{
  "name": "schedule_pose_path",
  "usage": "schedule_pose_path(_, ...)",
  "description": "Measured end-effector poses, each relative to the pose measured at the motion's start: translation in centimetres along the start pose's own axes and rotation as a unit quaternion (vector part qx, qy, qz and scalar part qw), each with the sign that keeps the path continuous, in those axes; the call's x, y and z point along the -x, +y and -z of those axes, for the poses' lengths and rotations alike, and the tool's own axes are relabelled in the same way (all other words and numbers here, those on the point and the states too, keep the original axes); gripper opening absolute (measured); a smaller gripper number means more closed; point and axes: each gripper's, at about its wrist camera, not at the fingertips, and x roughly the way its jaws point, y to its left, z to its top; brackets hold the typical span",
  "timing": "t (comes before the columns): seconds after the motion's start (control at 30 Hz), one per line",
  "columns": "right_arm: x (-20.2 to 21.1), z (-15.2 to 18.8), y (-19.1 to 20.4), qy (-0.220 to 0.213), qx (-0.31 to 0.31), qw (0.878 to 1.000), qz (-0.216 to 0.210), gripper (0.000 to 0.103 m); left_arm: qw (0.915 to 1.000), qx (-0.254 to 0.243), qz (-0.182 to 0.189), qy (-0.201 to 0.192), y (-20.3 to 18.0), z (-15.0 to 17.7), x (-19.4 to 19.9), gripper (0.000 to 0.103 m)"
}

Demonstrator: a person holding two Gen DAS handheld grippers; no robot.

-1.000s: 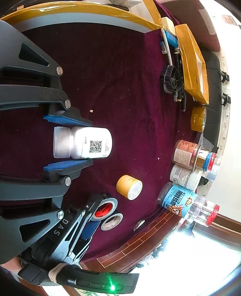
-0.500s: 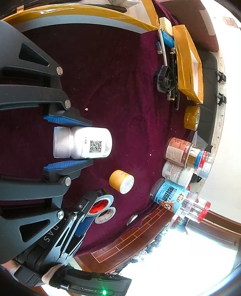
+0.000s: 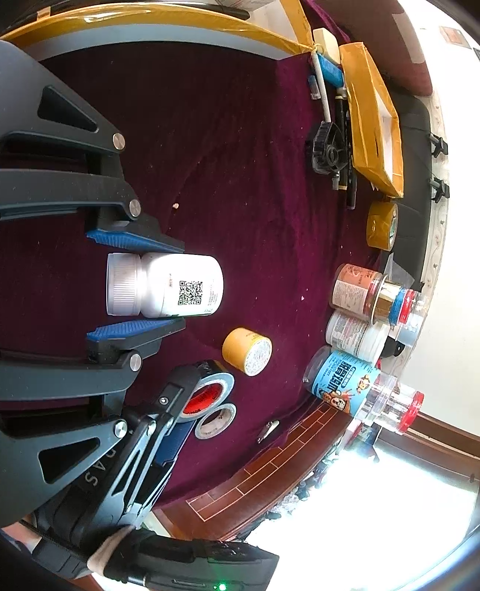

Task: Organize rigid objects
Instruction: 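Carry the white bottle and black tape roll toward the tray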

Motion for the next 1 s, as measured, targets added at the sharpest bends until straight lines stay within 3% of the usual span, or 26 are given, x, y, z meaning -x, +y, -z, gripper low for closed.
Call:
schedule_pose_path(0.23, 0.8, -0.1, -0.2, -0.026, -0.003, 1.000, 0.015, 0.055, 0.9994, 0.010, -0.011, -0.030, -0.1, -0.1, 2.3, 0.030)
schedule_pose_path(0.5, 1.2, 0.5, 1.1, -0.041, 0.022, 0.999, 0.007, 0.055, 0.9977, 0.022, 0.006, -0.065, 0.9, 0.7, 9.6, 0.031)
schedule_pose_path(0.73, 2.5, 1.1, 3.7, -0.052, 0.027, 0.998, -0.009, 0.055, 0.9922, 0.061, -0.014, -0.108, 6.5, 2.1, 15.4, 0.031)
schedule_pose_path(1.0, 4.9, 1.9, 12.4, -0.040, 0.094, 0.991, -0.084, 0.055, 0.9866, 0.115, -0.054, -0.102, 13.0, 4.7, 16.1, 0.031)
